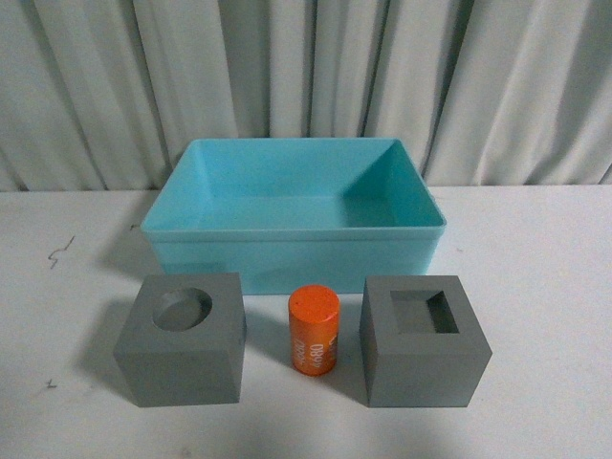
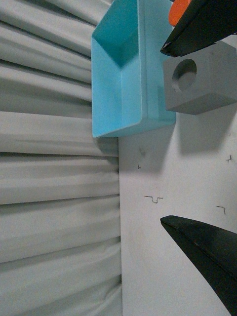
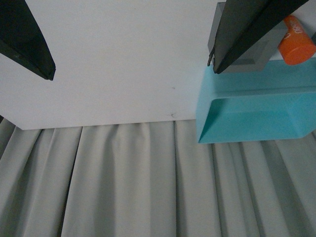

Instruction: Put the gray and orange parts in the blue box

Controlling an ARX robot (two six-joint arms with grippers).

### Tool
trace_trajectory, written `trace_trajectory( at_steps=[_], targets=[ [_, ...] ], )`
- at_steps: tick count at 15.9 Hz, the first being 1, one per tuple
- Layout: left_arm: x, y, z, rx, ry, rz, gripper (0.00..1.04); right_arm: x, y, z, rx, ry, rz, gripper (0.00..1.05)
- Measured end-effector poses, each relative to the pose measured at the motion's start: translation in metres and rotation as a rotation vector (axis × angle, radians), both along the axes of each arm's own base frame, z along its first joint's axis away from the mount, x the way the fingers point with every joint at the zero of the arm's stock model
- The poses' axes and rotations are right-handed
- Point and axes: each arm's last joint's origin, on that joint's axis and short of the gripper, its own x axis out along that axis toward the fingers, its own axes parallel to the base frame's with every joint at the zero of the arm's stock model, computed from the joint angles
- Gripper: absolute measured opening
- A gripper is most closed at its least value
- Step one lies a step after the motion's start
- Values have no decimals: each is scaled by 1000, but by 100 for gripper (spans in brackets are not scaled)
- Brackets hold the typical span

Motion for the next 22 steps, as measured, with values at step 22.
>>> trace_trajectory(
  at_steps=[22],
  targets=[
    [0, 0, 0, 0, 0, 0, 98, 0, 0, 0, 0, 0, 0, 98]
  ],
)
